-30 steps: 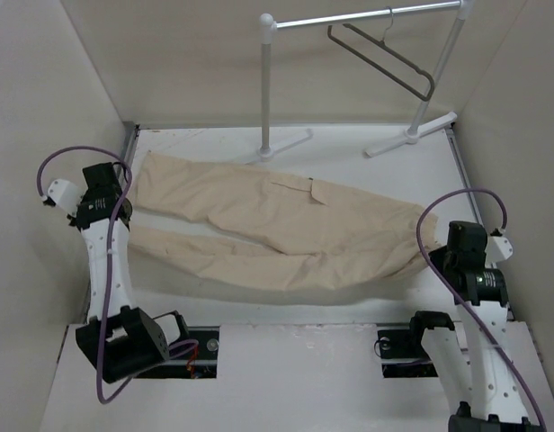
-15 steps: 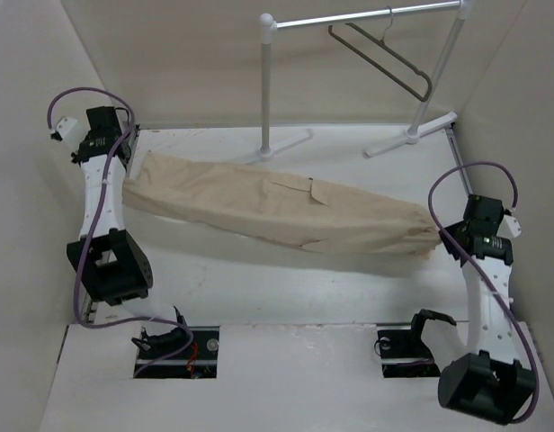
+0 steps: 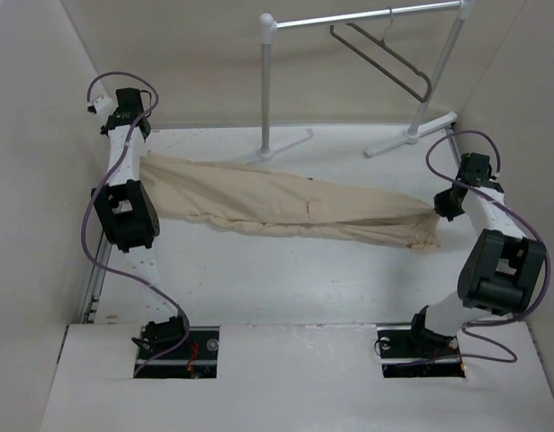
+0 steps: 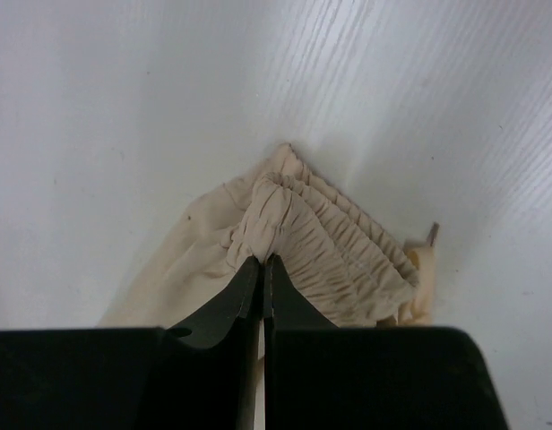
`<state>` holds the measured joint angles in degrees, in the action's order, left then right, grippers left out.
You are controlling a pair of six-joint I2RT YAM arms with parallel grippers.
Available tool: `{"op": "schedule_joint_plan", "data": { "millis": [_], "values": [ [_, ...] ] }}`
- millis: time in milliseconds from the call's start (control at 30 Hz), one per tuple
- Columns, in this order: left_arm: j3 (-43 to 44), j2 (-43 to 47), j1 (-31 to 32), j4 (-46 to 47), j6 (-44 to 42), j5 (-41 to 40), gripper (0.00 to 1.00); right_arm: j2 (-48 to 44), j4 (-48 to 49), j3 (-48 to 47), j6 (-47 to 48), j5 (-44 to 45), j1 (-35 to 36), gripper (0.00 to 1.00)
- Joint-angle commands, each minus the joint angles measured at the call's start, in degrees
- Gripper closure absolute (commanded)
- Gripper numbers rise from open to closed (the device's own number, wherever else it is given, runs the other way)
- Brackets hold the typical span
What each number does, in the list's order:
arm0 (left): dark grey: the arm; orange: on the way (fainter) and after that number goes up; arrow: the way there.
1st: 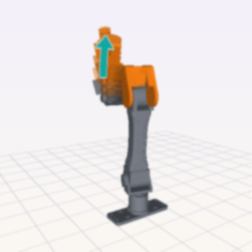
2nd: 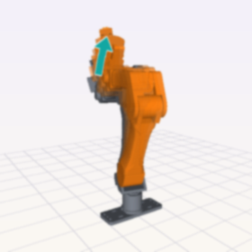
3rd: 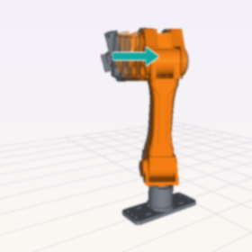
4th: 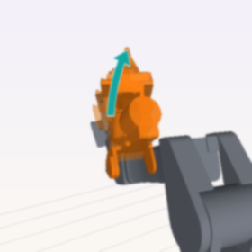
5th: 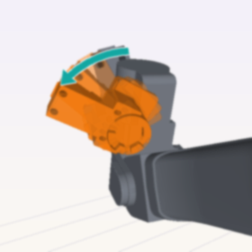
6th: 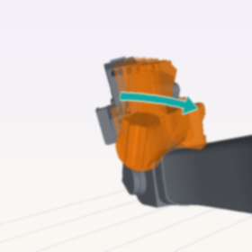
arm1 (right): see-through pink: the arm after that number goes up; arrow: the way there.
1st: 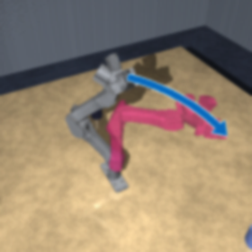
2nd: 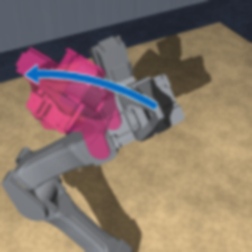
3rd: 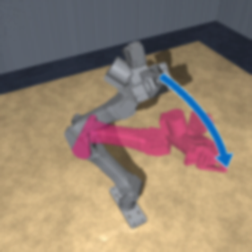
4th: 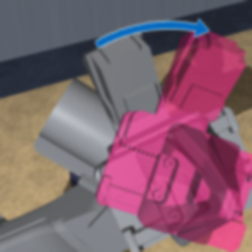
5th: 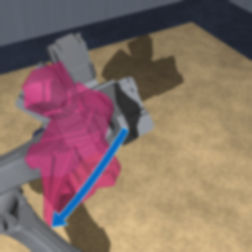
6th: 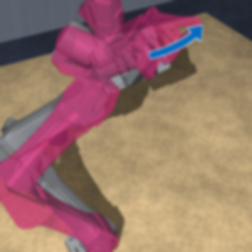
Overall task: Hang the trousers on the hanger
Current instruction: Fold the trousers at the center of the board.
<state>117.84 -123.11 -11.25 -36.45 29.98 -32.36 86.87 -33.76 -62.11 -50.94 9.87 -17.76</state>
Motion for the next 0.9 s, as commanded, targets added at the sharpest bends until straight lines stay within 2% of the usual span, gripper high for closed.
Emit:
{"op": "schedule_joint_plan", "data": {
  "millis": [0,133,200,267,300,367,433,500,567,633,667,767,800,867],
  "values": [
    [6.1,-2.6,-0.8,1.3,-1.5,-0.8,0.93,3.7,3.3,-5.3,0.8,3.4,-0.2,0.93],
    [8.8,-5.7,-0.8,3.3,-1.3,0.5,0.89,8.8,2.9,-8.9,1.8,5.2,0.4,0.92],
    [10.7,-7.1,-0.8,4.1,-1.2,1.5,0.87,10.1,3.2,-10.0,1.7,5.6,0.9,0.87],
    [12.5,-7.8,-0.8,4.8,-0.7,3.4,0.79,10.8,3.2,-11.1,1.9,5.7,1.6,0.71],
    [12.8,-7.8,-0.8,5.4,-0.5,4.8,0.7,10.9,3.3,-11.8,2.2,5.2,2.0,0.59],
    [11.7,-6.0,-0.8,6.4,0.0,7.8,0.5,9.8,3.3,-12.7,3.4,4.3,3.0,0.42],
    [7.4,-2.2,-0.8,7.1,0.3,8.9,0.36,7.4,4.0,-12.9,4.4,4.5,3.6,0.25],
    [-1.7,3.6,-0.8,10.1,0.9,9.5,0.31,4.1,4.7,-11.9,5.0,4.5,4.4,0.15],
    [-11.5,9.7,-0.8,13.3,1.9,9.8,0.3,0.4,5.9,-9.6,6.0,4.8,5.8,0.11],
    [-22.5,16.5,-0.3,16.1,4.5,10.2,0.36,-2.8,6.9,-6.2,6.7,5.6,7.2,0.14],
    [-28.7,20.1,0.7,17.5,6.0,10.9,0.41,-5.1,7.7,-3.1,6.7,5.9,8.4,0.27],
    [-38.6,24.6,3.9,18.8,8.1,13.0,0.53,-8.6,10.0,3.8,6.6,4.2,10.3,0.79],
    [-40.7,24.8,4.4,19.0,8.1,13.4,0.54,-9.1,10.1,5.4,6.5,3.1,10.7,0.85],
    [-43.2,24.5,4.3,19.4,8.9,13.8,0.56,-9.4,10.9,7.5,6.2,0.5,11.2,0.84]
  ]
}}
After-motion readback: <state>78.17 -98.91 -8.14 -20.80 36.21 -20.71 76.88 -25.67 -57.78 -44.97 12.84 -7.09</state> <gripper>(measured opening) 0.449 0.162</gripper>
